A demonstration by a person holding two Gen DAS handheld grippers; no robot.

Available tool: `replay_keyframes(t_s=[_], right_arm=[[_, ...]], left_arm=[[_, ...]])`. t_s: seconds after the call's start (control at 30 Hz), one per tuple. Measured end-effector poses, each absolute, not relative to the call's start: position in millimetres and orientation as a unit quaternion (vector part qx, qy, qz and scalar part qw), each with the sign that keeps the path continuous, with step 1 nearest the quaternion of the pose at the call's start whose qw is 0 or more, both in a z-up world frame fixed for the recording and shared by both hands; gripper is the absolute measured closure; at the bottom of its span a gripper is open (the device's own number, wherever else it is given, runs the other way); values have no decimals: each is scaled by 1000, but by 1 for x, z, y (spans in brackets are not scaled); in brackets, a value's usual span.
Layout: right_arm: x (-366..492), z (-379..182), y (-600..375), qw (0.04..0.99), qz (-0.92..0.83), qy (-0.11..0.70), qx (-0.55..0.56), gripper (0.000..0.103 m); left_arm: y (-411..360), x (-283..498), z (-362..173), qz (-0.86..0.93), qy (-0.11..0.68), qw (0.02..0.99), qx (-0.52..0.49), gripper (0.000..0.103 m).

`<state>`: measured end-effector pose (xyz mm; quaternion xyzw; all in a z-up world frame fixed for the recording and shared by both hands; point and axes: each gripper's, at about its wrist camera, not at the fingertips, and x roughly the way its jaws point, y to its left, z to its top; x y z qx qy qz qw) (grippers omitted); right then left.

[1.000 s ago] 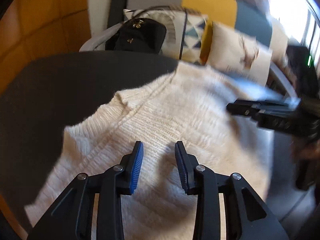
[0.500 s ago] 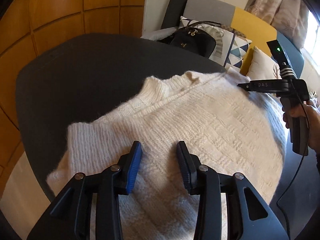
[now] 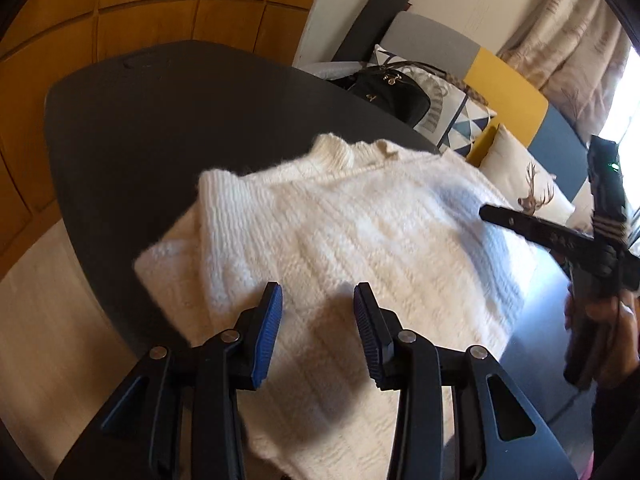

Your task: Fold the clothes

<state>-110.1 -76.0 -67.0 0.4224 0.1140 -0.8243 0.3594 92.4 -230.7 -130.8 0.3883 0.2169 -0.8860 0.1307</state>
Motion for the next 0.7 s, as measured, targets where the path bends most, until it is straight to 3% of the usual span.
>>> replay_keyframes(t_s=[0.13,0.37,0.53,0.6,0.7], right_arm=[[-83,-91,-90,359,-816,113,439,53],[-54,-71,-73,379,-822,44,423,51],[-9,-94,-87,392,-805,90,436,50],[3,-107,-98,380,-811,135,424,47],[7,-95,-95,387,-810,123,423,46]], left_arm=[[-229,96,-129,-887,219,132,384,58],[-231,120,-122,-888,247,121,368,58],[-229,118,-139,-879,226,118,403,58],[-239,119,-136,-872,261,103,400,58],[-261,126,-128,-867,320,81,373,58]])
